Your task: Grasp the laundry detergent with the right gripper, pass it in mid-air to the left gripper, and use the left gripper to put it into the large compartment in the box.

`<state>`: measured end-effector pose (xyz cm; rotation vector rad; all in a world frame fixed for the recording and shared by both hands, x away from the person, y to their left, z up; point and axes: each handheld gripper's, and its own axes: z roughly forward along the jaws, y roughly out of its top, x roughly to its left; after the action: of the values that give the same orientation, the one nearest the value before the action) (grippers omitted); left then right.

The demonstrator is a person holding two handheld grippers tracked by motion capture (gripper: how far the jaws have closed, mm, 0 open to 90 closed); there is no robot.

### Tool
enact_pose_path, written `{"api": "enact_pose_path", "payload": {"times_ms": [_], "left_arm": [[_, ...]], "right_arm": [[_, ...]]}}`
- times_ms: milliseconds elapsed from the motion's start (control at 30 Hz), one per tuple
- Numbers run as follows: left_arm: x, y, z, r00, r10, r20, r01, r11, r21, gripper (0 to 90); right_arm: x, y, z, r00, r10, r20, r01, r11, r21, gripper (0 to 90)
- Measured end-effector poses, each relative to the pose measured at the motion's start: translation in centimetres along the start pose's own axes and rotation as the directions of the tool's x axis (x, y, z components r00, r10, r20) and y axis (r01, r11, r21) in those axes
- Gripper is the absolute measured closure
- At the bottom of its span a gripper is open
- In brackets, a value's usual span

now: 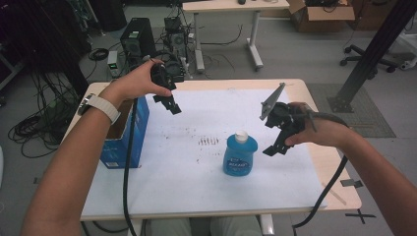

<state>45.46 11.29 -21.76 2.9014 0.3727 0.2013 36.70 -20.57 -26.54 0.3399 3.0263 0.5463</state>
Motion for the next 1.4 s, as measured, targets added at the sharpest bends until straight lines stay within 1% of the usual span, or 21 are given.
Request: {"api": "enact_pose_path", "payload": {"times_ms": [300, 333, 367, 467, 600, 867, 900, 967, 1033, 1367, 1400], "left_arm": [[0.0, -0.1, -0.1, 1.0000, -0.003, -0.002, 0.003, 1.0000, 0.001, 7.9], [-0.1, 0.0, -0.1, 1.0000, 0.000, -0.005, 0.000, 1.0000, -0.005, 7.9], [-0.1, 0.0, -0.1, 1.0000, 0.000, -0.005, 0.000, 1.0000, -0.005, 7.9], [-0.1, 0.0, -0.1, 1.0000, -0.007, -0.005, 0.007, 1.0000, -0.005, 7.9], [-0.1, 0.1, -0.1, 1.0000, 0.000, -0.007, 0.000, 1.0000, -0.001, 8.0], [-0.3, 0.2, 0.0, 1.0000, 0.000, -0.009, 0.000, 1.0000, -0.002, 8.0], [-0.3, 0.2, -0.1, 1.0000, -0.001, -0.010, 0.001, 1.0000, -0.003, 8.0], [-0.3, 0.2, -0.1, 0.9999, -0.002, -0.011, 0.001, 1.0000, -0.003, 8.0], [-0.3, 0.2, -0.1, 0.9999, -0.002, -0.012, 0.002, 1.0000, -0.004, 8.0], [-0.4, 0.0, -0.2, 0.9998, -0.002, -0.017, 0.002, 1.0000, -0.004, 8.0], [-0.4, 0.0, -0.3, 0.9998, -0.002, -0.018, 0.002, 1.0000, -0.005, 8.0]], "right_arm": [[0.1, -0.1, -0.2, 1.0000, -0.001, 0.004, 0.001, 1.000, -0.009, 4.1], [0.1, -0.1, -0.2, 0.9999, -0.011, 0.004, 0.011, 1.000, -0.008, 4.0], [0.1, -0.1, -0.2, 1.0000, -0.008, 0.003, 0.008, 1.000, -0.010, 4.0], [0.1, -0.1, -0.3, 1.0000, -0.009, 0.003, 0.009, 1.000, -0.015, 4.1], [0.1, -0.3, -0.3, 1.0000, -0.006, -0.001, 0.006, 0.999, -0.033, 4.1], [0.1, -0.8, 0.2, 1.0000, 0.000, -0.007, 0.000, 0.999, -0.055, 4.0], [0.1, -0.8, 0.4, 0.9999, -0.009, -0.006, 0.009, 0.999, -0.051, 4.1], [0.1, -0.8, 0.4, 0.9999, -0.011, -0.005, 0.011, 0.999, -0.051, 3.9], [0.2, -0.9, 0.5, 0.9999, -0.013, -0.009, 0.012, 0.998, -0.065, 3.9], [0.2, -1.4, 1.4, 0.9997, -0.015, -0.019, 0.013, 0.995, -0.095, 3.8], [0.2, -1.5, 1.5, 0.9995, -0.017, -0.026, 0.014, 0.994, -0.112, 3.8]]}}
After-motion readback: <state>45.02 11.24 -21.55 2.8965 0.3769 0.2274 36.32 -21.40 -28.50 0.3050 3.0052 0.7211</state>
